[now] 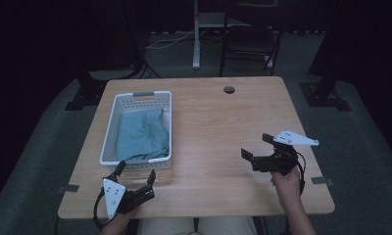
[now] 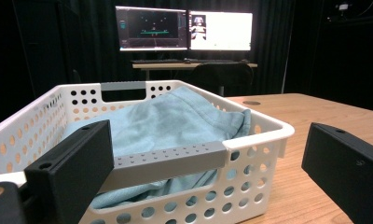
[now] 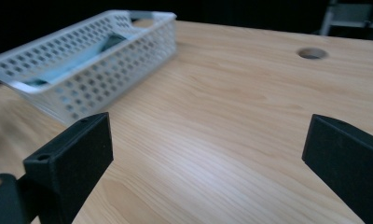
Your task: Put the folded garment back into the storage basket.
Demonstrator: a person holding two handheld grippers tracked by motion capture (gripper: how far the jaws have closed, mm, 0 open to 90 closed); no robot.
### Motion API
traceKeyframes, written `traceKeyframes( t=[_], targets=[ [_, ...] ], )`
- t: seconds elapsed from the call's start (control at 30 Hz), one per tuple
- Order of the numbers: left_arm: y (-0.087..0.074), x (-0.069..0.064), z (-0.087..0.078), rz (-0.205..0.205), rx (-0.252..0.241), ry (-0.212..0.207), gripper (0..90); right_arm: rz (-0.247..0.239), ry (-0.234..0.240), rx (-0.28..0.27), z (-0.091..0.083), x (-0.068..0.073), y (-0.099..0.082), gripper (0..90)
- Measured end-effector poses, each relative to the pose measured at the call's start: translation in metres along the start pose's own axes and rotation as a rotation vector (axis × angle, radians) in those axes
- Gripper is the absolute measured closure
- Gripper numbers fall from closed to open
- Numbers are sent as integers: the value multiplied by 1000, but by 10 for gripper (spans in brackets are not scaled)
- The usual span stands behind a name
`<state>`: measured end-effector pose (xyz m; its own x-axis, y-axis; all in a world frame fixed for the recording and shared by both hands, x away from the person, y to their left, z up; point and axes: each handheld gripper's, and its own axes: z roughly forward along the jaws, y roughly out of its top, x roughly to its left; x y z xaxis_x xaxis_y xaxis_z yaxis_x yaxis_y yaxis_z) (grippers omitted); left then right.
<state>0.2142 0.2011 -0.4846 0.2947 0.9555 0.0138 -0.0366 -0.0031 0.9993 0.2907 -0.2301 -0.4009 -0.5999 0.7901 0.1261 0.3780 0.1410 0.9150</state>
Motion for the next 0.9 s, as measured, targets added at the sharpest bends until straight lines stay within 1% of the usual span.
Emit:
traceKeyframes(
  t=[0.07,0.1,0.17,0.2,0.23,0.3,0.37,0.43,0.53,0.63,0.8,0.83,0.9],
  targets=[
    [0,0,0,0,0,6,34,-13,-29,7,-4,-1,-3,20],
    [0,0,0,0,0,6,34,-13,-28,5,-6,-2,-4,20],
    [0,0,0,0,-1,6,34,8,-21,-14,-10,-4,-8,20],
    [0,0,0,0,0,6,34,15,-27,-7,-11,-6,-10,20],
    [0,0,0,0,0,6,34,11,-33,0,-12,-7,-13,20],
    [0,0,0,0,-1,6,34,18,-61,-1,-14,-10,-21,20],
    [0,0,0,0,0,6,34,29,-75,13,-16,-13,-28,20],
    [0,0,0,0,0,6,34,30,-98,18,-18,-16,-34,20],
    [0,0,0,0,1,7,34,53,-108,24,-21,-20,-45,20],
    [0,0,0,0,1,7,34,61,-135,-3,-22,-21,-57,20],
    [0,0,0,0,0,7,34,83,-141,-20,-15,-26,-76,20],
    [0,0,0,0,-1,7,34,79,-156,-17,-14,-26,-76,20],
    [0,0,0,0,-1,7,34,60,-165,-32,-14,-24,-75,20]
  ],
)
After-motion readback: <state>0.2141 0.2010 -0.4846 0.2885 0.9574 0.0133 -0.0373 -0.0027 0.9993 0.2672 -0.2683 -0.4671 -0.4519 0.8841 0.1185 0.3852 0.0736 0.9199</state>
